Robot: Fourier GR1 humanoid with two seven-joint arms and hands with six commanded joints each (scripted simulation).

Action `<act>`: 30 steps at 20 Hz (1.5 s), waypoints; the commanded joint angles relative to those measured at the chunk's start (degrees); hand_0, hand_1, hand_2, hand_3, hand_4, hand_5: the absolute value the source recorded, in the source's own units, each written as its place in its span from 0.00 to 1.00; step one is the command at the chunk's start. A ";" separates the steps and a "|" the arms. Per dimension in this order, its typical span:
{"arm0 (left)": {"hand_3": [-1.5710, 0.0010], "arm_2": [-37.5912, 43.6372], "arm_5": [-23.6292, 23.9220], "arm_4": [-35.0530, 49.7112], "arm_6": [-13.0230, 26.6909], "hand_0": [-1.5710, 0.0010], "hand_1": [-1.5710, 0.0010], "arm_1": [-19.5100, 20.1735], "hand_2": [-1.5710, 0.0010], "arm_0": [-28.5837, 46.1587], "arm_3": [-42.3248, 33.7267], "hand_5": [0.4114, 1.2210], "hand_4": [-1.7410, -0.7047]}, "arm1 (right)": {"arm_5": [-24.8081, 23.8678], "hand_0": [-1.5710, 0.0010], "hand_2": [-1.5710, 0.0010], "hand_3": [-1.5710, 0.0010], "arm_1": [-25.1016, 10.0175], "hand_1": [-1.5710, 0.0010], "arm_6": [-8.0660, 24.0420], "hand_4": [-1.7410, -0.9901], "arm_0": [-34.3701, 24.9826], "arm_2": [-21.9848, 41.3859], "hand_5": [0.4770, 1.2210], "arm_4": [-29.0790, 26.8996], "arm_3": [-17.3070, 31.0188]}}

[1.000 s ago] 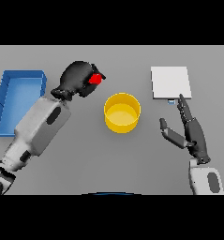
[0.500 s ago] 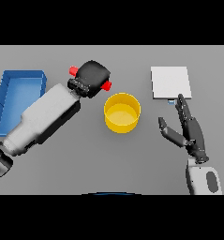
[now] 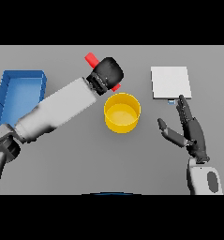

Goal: Pick up the red beaker and tilt it to pour out 1 green nut into yellow bowl. Pick up the yellow bowl and place it on the metallic measuring scale.

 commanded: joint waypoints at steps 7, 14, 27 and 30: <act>0.02 -9.71 -0.20 -5.33 -0.51 0.00 0.00 -1.85 0.00 -3.22 2.11 1.00 0.00 | -0.11 1.00 1.00 1.00 -0.70 1.00 -0.61 0.61 0.32 -0.34 0.17 0.20 -0.55; 0.00 -16.05 -3.52 -6.60 -3.63 0.00 0.00 -3.91 0.00 -8.25 4.79 1.00 0.00 | -0.83 1.00 1.00 1.00 -0.29 1.00 -0.87 0.61 0.71 0.45 0.17 1.81 -0.20; 0.00 -18.03 1.24 -4.44 -4.60 0.00 0.12 -1.43 0.12 -18.64 9.79 0.95 0.05 | -1.00 1.00 1.00 1.00 -0.62 1.00 -1.38 0.70 -0.06 0.06 0.17 1.74 -0.08; 0.23 -15.77 4.92 -3.07 -3.74 0.00 0.12 0.79 0.13 -23.58 12.81 0.97 0.06 | -0.15 1.00 1.00 1.00 -0.25 1.00 -1.93 0.68 -0.14 0.16 0.19 0.61 -0.23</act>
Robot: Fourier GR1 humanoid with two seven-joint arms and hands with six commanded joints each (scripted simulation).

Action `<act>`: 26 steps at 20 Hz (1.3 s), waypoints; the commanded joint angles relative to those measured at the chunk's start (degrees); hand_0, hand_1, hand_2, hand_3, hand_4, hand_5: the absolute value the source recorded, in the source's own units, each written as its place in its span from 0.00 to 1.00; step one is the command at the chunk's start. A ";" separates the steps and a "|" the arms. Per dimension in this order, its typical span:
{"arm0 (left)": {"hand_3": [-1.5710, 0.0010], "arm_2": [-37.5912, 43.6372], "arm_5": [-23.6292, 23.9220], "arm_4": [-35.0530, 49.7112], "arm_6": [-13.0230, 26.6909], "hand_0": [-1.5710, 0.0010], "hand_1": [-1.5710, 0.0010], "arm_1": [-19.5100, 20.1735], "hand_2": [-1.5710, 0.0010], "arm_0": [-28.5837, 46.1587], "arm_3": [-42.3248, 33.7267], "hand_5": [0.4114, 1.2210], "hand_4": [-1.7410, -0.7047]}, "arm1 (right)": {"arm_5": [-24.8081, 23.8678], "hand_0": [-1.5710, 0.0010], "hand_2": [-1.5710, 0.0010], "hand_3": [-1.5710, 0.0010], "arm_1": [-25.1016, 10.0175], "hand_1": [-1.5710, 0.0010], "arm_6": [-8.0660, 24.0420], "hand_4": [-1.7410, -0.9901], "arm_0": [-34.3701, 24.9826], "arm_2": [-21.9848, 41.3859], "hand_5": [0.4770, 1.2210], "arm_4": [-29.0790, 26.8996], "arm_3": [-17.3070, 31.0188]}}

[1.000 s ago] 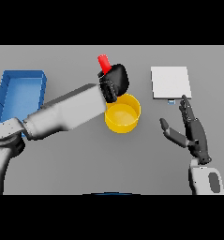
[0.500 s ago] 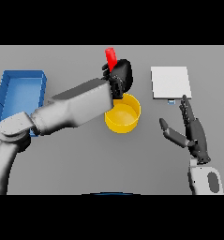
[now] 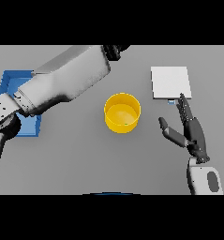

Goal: Pick up the red beaker and tilt it to pour out 1 green nut into yellow bowl. Pick up the yellow bowl and place it on the metallic measuring scale.

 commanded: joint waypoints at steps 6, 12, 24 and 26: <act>0.06 10.78 2.02 9.53 1.31 0.00 0.03 5.97 0.03 -8.86 12.13 0.99 0.16 | 0.48 1.00 1.00 1.00 -0.67 1.00 0.07 0.61 -0.36 0.05 0.22 0.01 0.20; 0.11 27.15 8.31 29.20 7.63 0.00 0.01 15.08 0.01 -3.48 22.36 1.00 0.04 | 0.70 1.00 1.00 1.00 -1.24 1.00 -1.45 0.58 -2.26 1.08 0.23 1.66 1.82; 0.07 36.08 23.37 52.92 23.65 0.00 0.00 22.84 0.00 20.74 14.37 1.00 0.00 | 1.19 1.00 1.00 1.00 -1.63 1.00 -1.91 0.58 -2.18 1.06 0.26 1.13 1.85; 0.08 37.05 26.18 56.65 25.55 0.00 0.00 23.27 0.00 25.60 10.94 1.00 0.00 | 1.19 1.00 1.00 1.00 -1.71 1.00 -2.10 0.58 -1.94 1.36 0.28 1.70 2.24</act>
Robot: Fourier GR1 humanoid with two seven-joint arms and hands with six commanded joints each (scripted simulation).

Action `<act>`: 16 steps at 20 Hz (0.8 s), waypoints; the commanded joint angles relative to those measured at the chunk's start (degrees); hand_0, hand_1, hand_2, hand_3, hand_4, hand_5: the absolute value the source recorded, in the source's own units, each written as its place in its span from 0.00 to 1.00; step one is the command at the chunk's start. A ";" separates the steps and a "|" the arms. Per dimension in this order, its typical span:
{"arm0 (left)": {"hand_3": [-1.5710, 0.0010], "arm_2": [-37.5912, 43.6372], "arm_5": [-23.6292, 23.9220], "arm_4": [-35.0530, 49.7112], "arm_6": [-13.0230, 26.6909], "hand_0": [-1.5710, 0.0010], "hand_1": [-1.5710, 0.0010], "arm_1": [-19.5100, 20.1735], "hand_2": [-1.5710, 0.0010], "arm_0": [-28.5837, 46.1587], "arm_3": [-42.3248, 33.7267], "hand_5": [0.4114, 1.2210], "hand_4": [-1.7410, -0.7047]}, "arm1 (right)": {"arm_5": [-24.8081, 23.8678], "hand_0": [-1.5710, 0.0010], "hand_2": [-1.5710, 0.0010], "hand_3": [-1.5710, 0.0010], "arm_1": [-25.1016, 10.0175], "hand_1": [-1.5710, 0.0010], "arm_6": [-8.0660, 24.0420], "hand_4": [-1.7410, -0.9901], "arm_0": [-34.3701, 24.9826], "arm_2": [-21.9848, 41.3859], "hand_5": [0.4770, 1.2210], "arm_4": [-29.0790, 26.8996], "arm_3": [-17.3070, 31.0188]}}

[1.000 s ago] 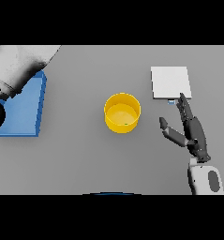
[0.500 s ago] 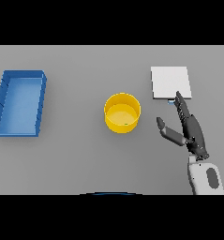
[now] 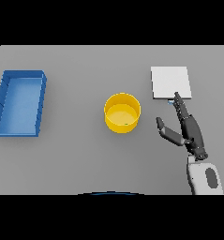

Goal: Pick up the red beaker and tilt it to pour out 1 green nut into yellow bowl. Pick up the yellow bowl and place it on the metallic measuring scale.

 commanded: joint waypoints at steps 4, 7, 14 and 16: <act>0.03 -0.25 5.66 4.13 4.41 0.00 0.00 2.67 0.00 8.57 -8.31 1.00 0.00 | 0.22 1.00 1.00 1.00 -0.54 1.00 -0.06 0.58 0.22 -0.01 0.31 0.12 -0.25; 0.10 -1.25 9.94 6.13 6.07 0.00 0.00 5.48 0.00 14.39 -16.91 1.00 0.00 | 0.22 1.00 1.00 1.00 -0.54 1.00 -0.78 0.57 0.62 0.25 0.33 0.68 0.43; 0.10 -6.24 16.31 13.29 6.25 0.00 0.00 8.43 0.00 20.15 -24.88 0.78 0.10 | -0.60 1.00 1.00 1.00 -0.25 1.00 -0.12 0.54 0.23 0.57 0.34 1.51 0.26; 0.19 -8.02 17.63 15.64 6.21 0.00 0.00 9.77 0.00 22.29 -28.88 0.60 0.23 | -0.62 1.00 1.00 1.00 -0.40 1.00 0.10 0.55 -0.32 0.48 0.34 1.31 -0.19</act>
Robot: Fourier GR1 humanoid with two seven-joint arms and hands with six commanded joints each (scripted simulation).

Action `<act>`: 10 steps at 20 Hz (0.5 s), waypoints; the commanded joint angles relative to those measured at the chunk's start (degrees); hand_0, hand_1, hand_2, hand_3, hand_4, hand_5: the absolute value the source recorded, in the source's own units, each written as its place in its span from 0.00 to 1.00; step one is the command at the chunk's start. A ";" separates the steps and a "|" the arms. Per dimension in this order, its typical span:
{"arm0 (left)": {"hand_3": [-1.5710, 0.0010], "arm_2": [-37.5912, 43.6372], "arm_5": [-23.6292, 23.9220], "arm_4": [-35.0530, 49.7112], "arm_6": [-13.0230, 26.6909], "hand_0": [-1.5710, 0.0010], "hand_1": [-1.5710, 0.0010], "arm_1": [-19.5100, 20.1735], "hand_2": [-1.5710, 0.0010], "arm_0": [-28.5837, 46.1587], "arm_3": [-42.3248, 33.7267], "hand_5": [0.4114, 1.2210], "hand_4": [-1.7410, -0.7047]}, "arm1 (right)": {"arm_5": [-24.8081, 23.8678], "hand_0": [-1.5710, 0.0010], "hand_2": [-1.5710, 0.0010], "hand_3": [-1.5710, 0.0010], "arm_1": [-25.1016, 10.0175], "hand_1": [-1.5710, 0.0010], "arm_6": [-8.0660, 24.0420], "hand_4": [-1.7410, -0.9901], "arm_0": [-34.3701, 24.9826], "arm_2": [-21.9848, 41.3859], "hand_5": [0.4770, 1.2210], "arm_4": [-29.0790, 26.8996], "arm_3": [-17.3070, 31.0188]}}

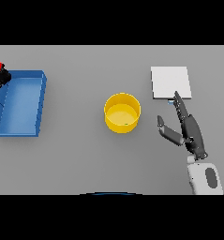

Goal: Pick up the red beaker and tilt it to pour out 1 green nut into yellow bowl. Pick up the yellow bowl and place it on the metallic measuring scale.

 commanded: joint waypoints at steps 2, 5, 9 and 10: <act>0.40 -1.47 -1.13 1.08 0.24 0.00 0.00 1.04 0.00 0.40 -1.96 0.49 0.47 | -0.02 1.00 1.00 1.00 0.06 1.00 -0.02 0.55 0.58 0.06 0.34 0.14 0.32; 0.63 0.24 -4.49 5.57 -0.60 0.22 0.34 3.69 0.41 2.62 -8.84 0.40 0.74 | -0.27 1.00 1.00 1.00 -0.08 1.00 -0.12 0.56 0.69 -0.14 0.34 0.17 0.24; 0.85 -0.15 -8.69 6.75 -0.42 0.68 0.73 5.15 0.76 2.32 -10.97 0.33 0.88 | -0.09 1.00 1.00 1.00 0.13 1.00 -0.52 0.56 1.20 0.23 0.33 0.18 -0.11; 0.88 -1.13 -9.52 6.29 0.27 0.74 0.78 5.02 0.81 1.72 -10.30 0.32 0.90 | -0.03 1.00 1.00 1.00 -0.06 1.00 -0.31 0.57 0.99 0.09 0.33 0.16 -0.03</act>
